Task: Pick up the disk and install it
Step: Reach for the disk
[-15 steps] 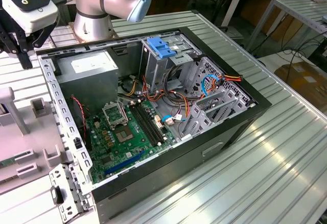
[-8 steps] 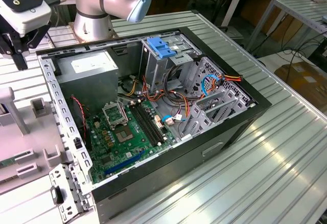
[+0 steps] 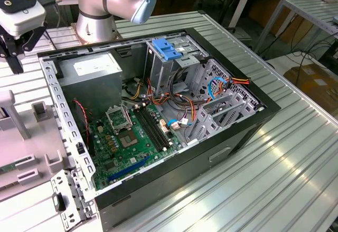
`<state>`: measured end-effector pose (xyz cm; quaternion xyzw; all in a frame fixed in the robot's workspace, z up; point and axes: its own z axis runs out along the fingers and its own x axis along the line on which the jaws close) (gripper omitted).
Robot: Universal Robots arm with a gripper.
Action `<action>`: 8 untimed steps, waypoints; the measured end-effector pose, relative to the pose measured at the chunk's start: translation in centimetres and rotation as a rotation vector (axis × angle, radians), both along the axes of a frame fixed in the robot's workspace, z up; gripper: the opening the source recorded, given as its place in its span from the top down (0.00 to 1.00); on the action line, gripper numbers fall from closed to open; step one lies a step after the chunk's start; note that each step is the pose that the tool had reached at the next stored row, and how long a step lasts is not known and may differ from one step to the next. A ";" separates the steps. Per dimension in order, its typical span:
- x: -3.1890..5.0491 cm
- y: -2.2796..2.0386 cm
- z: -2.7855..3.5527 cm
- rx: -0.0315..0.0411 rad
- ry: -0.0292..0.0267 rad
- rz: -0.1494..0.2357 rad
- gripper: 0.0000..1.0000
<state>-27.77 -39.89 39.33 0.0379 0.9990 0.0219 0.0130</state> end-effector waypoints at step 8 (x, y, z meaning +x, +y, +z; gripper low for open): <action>-1.12 0.00 -0.01 0.0001 -0.0001 0.000 0.89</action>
